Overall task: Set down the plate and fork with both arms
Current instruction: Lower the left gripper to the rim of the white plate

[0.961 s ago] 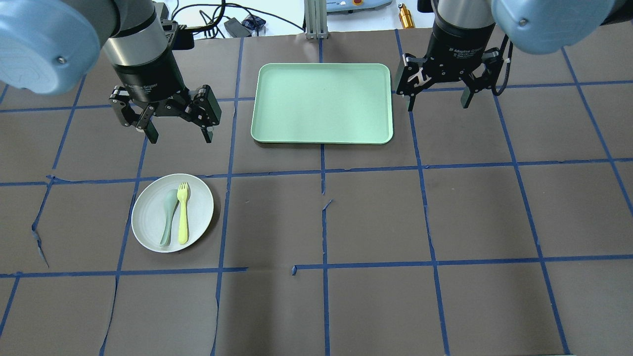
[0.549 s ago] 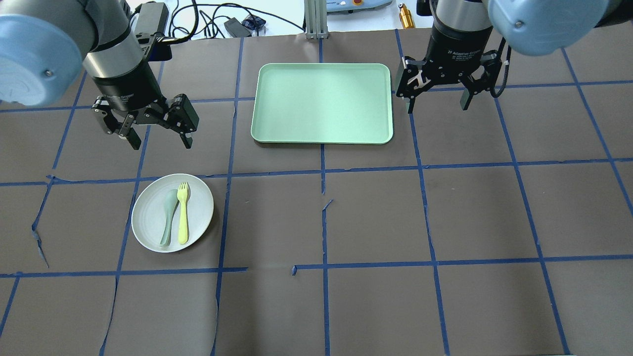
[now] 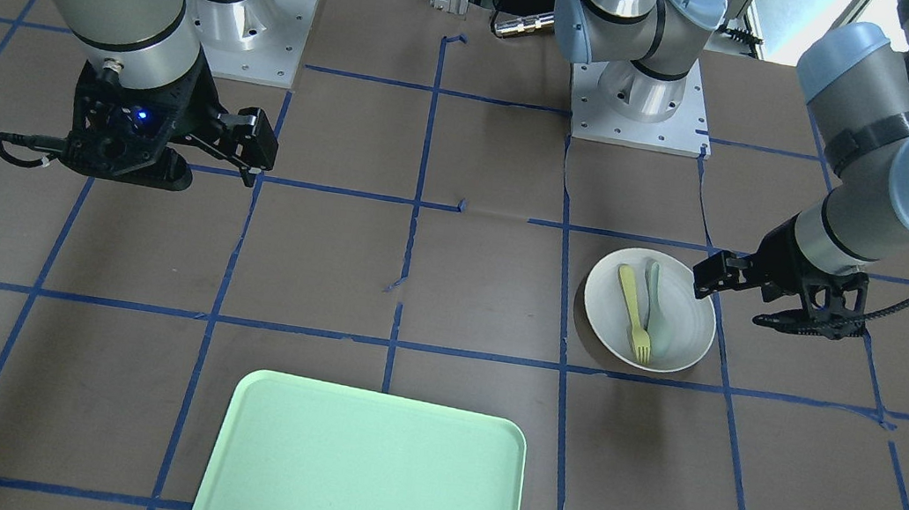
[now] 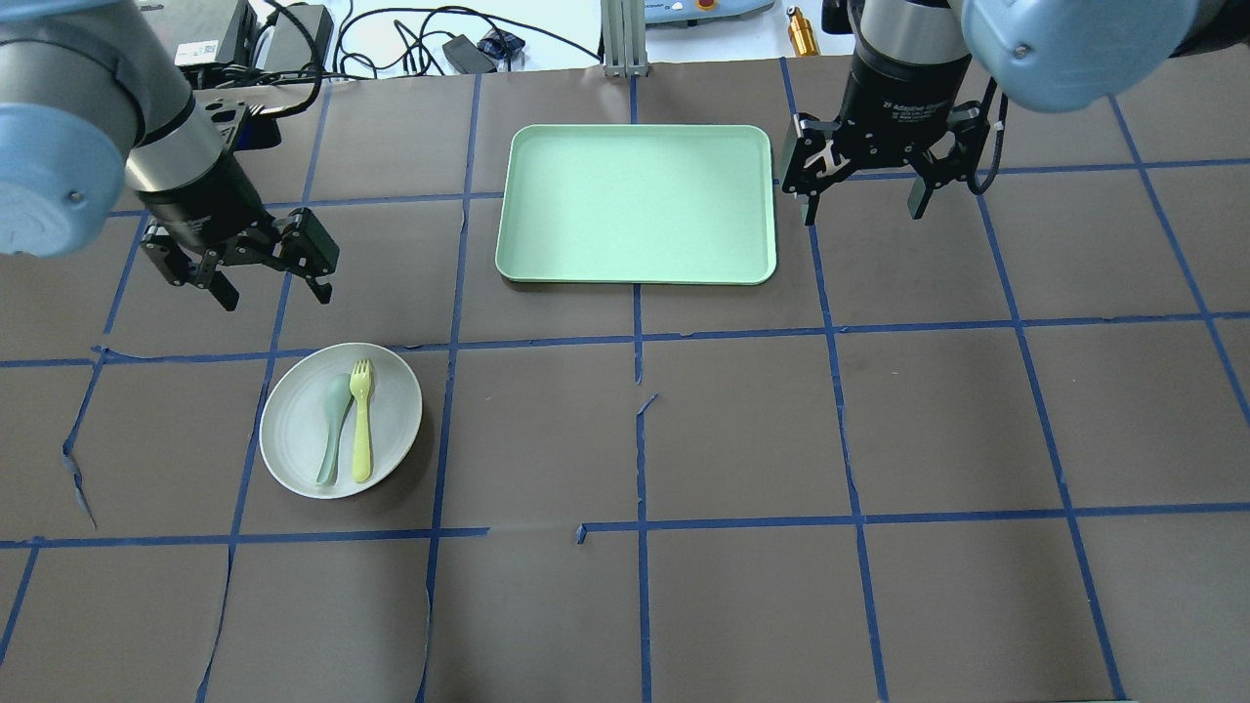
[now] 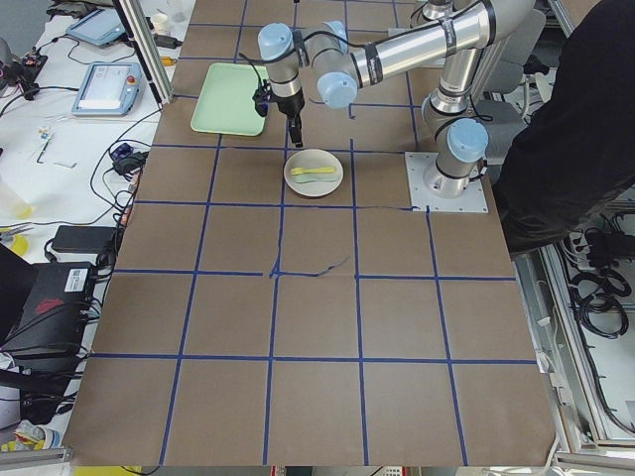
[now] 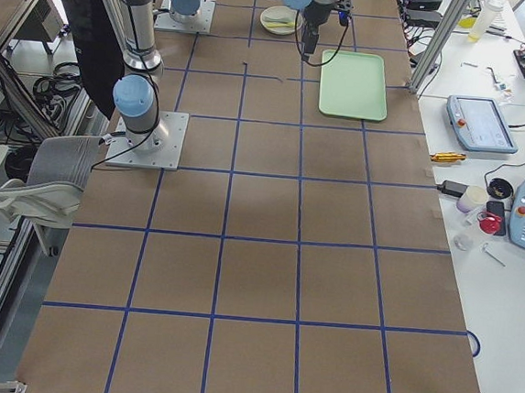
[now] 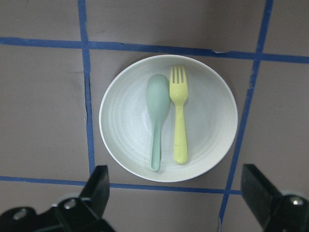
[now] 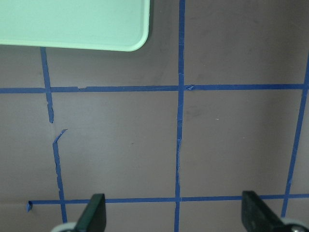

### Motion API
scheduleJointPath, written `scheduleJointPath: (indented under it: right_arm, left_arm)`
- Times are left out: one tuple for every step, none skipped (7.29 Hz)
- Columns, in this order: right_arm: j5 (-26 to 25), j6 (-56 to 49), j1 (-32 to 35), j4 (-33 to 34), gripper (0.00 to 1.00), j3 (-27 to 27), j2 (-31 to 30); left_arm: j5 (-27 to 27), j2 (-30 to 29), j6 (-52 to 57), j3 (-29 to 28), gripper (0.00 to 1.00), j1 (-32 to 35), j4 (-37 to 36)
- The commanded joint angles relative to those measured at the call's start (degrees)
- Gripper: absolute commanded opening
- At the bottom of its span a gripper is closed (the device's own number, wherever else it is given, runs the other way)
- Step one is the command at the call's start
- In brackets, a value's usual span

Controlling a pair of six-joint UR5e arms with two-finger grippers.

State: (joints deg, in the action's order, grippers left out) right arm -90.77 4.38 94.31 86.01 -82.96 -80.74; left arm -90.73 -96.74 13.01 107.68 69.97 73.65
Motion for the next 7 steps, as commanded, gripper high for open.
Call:
scheduleJointPath:
  right_arm:
    - [0.07,0.1,0.0,-0.06,1.0,-0.09,0.06]
    - [0.15,0.19,0.08,-0.06,1.0,-0.18,0.06]
    - [0.07,0.19,0.09,-0.14,1.0,-0.18,0.06]
    - [0.07,0.19,0.09,-0.15,1.0,-0.18,0.15]
    - [0.07,0.19,0.09,-0.23,1.0,-0.27,0.15]
    - [-0.02,0.19,0.09,-0.23,1.0,-0.7,0.15]
    - [-0.02,0.19,0.09,-0.15,1.0,-1.4,0.15]
  left_arm:
    - [3.78,-0.29,8.93,8.56,0.94,-7.45,-6.14]
    - [3.89,-0.64,11.14,10.86,0.91,-9.48,-7.2]
    - [3.8,-1.95,13.25,11.75,0.87,-10.29,-7.3]
    - [3.72,-3.53,14.05,11.93,0.83,-10.55,-7.3]
    - [3.63,-5.28,14.41,12.02,0.79,-10.56,-7.73]
    - [3.28,-6.95,15.81,11.94,0.76,-10.56,-8.95]
    - [3.19,-8.54,16.43,12.02,0.68,-10.56,-9.05]
